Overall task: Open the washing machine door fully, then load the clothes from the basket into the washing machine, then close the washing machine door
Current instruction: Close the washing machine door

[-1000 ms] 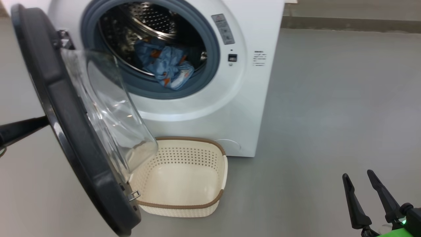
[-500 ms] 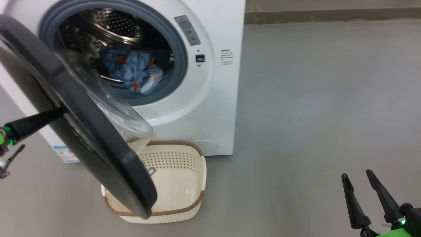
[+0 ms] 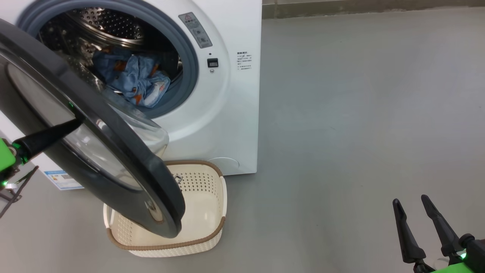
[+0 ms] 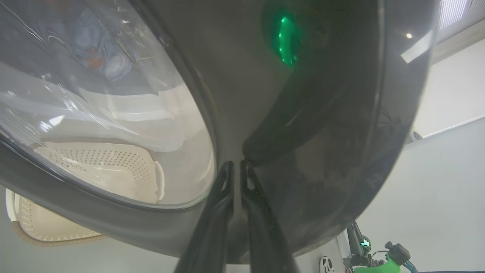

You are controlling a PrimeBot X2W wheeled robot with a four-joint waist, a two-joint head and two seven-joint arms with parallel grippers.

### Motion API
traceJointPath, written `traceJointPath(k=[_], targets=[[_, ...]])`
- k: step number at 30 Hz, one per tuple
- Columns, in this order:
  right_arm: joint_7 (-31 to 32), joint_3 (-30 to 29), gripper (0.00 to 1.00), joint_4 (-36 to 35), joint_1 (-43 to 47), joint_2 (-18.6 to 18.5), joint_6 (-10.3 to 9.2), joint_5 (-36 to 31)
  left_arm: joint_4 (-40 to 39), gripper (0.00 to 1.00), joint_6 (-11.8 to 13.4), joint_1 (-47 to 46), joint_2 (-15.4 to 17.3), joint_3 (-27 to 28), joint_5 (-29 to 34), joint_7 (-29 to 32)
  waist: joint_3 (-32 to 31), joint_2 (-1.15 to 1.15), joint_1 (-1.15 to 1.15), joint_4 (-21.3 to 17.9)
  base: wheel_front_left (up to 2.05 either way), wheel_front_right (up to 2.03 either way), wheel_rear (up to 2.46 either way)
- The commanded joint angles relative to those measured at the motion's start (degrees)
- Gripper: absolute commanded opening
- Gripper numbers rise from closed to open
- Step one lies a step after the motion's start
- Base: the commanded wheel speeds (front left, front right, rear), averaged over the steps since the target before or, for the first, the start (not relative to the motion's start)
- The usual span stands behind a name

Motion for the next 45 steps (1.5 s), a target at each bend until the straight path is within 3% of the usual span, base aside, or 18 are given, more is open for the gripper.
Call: traceJointPath(k=[1, 8, 10, 11, 12, 32, 45], targets=[[-0.47, 0.75, 1.00, -1.39, -0.65, -0.90, 0.25, -0.87, -1.49, 0.00, -0.34, -2.00, 2.62, 2.35, -0.04, -0.62, -0.01, 0.00, -0.01, 0.33, 0.00, 0.00, 0.00], [-0.47, 1.02, 1.00, -1.21, -0.91, -0.76, 0.25, -0.85, -1.71, 0.00, -0.39, -0.56, 2.68, 3.78, 0.17, -3.17, -0.31, 0.00, -0.01, 2.19, 0.00, 0.00, 0.00], [-0.47, 1.22, 1.00, -1.16, -0.93, -0.73, 0.25, -0.84, -1.73, 0.29, -0.41, 0.30, 2.67, 4.57, 0.29, -4.71, -0.43, 0.00, -0.01, 2.62, 0.00, 0.00, 0.00], [-0.47, 1.20, 1.00, -1.12, -0.88, -0.71, 0.25, -0.85, -1.82, 0.56, -0.42, 0.74, 2.45, 4.88, 0.42, -5.66, -0.58, 0.00, -0.01, 2.95, 0.00, 0.00, 0.00], [-0.47, 1.23, 1.00, -1.13, -0.81, -0.66, 0.25, -0.87, -1.89, 1.00, -0.43, 1.28, 2.26, 5.13, 0.61, -6.57, -0.64, 0.00, -0.01, 3.19, 0.00, 0.00, 0.00], [-0.47, 1.81, 1.00, -1.22, -0.91, -0.69, 0.25, -0.76, -6.62, 1.00, -0.47, 18.84, -0.27, 10.99, 0.78, -27.47, -0.79, 0.00, -0.01, 7.65, 0.00, 0.00, 0.00], [-0.47, 2.18, 1.00, -1.00, -1.28, -0.93, 0.25, -0.67, -8.18, 1.00, -0.47, 28.60, -2.14, 9.03, 3.53, -43.06, -1.14, 0.00, -0.01, 9.39, 0.00, 0.00, 0.00]])
